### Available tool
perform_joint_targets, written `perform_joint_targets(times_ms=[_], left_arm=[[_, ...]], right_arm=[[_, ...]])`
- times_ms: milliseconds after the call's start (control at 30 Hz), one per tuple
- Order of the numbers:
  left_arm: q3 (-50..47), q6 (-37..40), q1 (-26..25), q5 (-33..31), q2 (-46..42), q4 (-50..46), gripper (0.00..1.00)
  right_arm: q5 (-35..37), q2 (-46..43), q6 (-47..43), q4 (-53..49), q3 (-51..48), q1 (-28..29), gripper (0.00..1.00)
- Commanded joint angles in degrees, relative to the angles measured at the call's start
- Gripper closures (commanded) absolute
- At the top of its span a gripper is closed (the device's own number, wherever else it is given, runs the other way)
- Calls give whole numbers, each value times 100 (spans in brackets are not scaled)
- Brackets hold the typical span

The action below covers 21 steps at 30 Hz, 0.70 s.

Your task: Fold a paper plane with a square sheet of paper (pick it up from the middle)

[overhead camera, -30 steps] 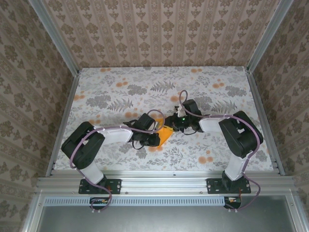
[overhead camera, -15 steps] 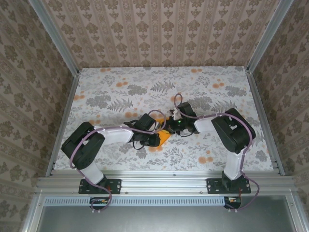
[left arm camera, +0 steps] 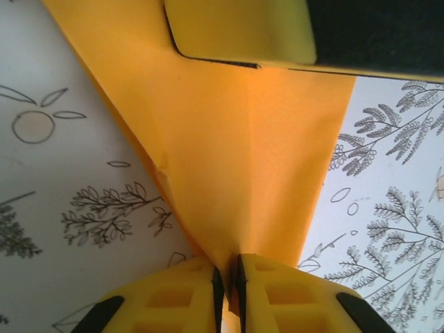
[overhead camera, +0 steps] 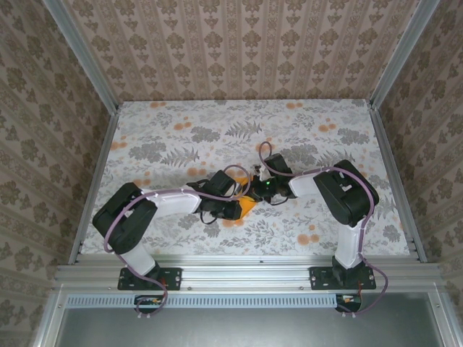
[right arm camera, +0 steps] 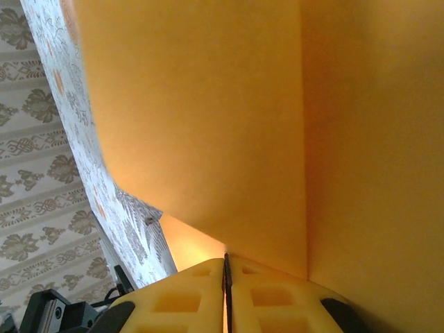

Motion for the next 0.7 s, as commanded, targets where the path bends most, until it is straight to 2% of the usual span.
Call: perform_joint_targets(times_ms=[0,233,433,667], left_arm=[[-154,-200,-86,160,-163,-394,81],[-218,-449,-69,318,-379,-316,76],[-350,-608,-53,545,-387,-63,85],[-368,-636,-33,584,-615,-135,88]], right_arm=[[242,78,-236,-522,13,16,87],[238,90,-277,-525,-25,14,87],[207,108,-262,-458,-63,21,87],[186,112,-268,-420,-90,19,87]])
